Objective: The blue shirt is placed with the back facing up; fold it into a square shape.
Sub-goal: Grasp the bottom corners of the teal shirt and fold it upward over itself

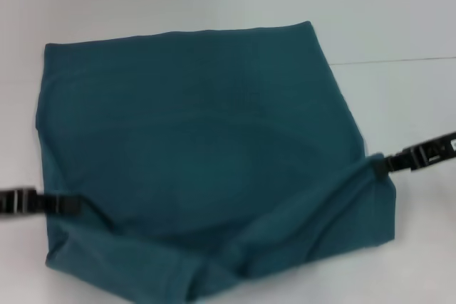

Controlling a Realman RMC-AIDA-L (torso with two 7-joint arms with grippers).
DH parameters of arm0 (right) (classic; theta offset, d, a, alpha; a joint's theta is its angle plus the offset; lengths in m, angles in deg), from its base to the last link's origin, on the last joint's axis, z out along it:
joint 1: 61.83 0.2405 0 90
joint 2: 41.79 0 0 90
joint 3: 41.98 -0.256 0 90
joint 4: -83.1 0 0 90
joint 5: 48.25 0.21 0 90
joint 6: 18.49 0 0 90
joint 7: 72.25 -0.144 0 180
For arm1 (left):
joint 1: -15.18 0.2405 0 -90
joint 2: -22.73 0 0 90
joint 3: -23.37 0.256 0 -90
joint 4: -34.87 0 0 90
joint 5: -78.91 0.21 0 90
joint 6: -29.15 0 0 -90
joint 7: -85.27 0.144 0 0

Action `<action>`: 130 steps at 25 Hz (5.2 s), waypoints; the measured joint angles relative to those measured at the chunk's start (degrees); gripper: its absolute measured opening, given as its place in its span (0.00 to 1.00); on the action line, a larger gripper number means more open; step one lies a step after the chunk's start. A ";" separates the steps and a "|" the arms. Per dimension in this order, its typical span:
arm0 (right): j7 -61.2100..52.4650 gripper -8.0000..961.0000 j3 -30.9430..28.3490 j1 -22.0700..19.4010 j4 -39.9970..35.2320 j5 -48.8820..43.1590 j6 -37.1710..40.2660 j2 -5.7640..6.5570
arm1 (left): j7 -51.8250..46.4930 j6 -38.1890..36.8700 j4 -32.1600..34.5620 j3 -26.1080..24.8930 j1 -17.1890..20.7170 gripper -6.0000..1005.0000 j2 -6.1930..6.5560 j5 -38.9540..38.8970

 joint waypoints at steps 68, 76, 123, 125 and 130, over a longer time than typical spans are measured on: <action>14.68 0.08 -1.57 7.20 28.00 17.24 -59.19 -2.74 | 19.11 55.54 -17.13 10.14 -6.61 0.02 -2.12 -9.12; 14.82 0.08 -0.81 7.92 28.89 17.47 -61.16 -2.83 | 20.77 56.74 -18.22 10.14 -8.12 0.02 -2.42 -9.12; 14.56 0.92 1.12 9.64 31.34 17.85 -66.12 -3.36 | 8.72 64.42 -22.67 16.10 -13.13 0.85 -2.06 -4.05; 14.56 0.94 1.12 9.59 31.34 17.85 -66.12 -3.36 | 7.03 62.76 -22.26 16.11 -13.33 0.90 -1.85 -2.66; 14.56 0.97 1.12 9.43 31.35 17.85 -65.87 -3.36 | 4.59 57.76 -21.18 16.06 -13.44 0.93 -1.13 -1.81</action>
